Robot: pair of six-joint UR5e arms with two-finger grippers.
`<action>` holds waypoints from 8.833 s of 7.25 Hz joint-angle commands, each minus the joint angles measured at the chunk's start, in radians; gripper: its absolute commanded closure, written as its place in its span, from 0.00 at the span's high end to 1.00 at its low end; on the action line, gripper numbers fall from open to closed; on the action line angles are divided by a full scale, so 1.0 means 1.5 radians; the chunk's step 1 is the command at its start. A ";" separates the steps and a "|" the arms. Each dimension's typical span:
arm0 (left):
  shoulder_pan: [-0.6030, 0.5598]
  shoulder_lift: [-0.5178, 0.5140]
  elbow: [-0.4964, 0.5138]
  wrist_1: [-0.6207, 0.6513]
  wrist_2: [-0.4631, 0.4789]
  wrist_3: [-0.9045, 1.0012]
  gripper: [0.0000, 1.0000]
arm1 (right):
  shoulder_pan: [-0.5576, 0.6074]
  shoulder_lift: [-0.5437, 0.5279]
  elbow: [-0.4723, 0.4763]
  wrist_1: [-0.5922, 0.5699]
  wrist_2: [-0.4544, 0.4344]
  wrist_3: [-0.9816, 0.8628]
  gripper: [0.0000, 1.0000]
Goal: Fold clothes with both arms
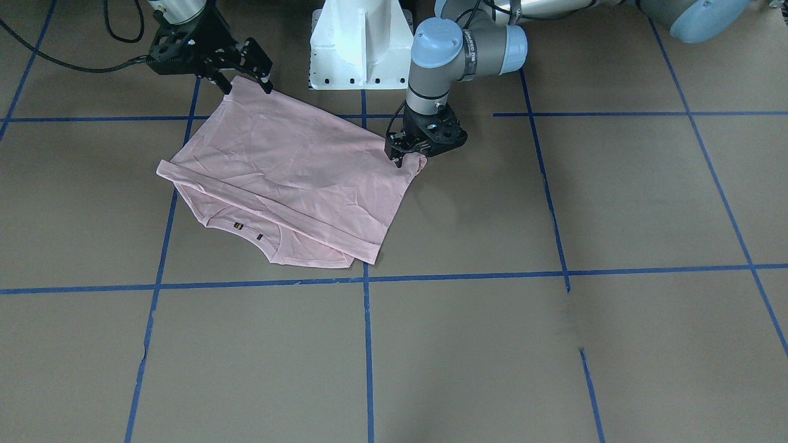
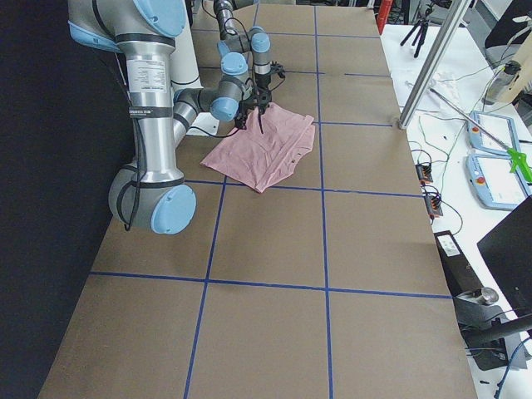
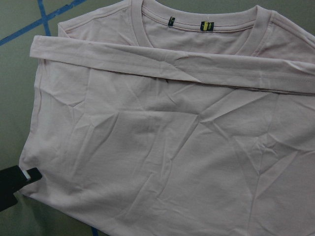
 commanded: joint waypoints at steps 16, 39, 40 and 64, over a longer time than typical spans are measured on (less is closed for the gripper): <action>-0.247 -0.218 0.426 -0.322 0.121 0.310 0.00 | 0.051 0.017 -0.025 0.000 0.000 -0.008 1.00; 0.049 0.075 -0.082 0.055 0.101 -0.172 0.93 | 0.033 0.042 -0.057 -0.008 -0.043 -0.006 1.00; 0.049 0.071 -0.079 0.055 0.102 -0.172 0.91 | 0.033 0.042 -0.057 -0.008 -0.043 -0.006 1.00; 0.039 0.067 -0.146 0.054 0.100 -0.144 0.00 | -0.067 0.282 -0.341 -0.142 -0.114 0.171 1.00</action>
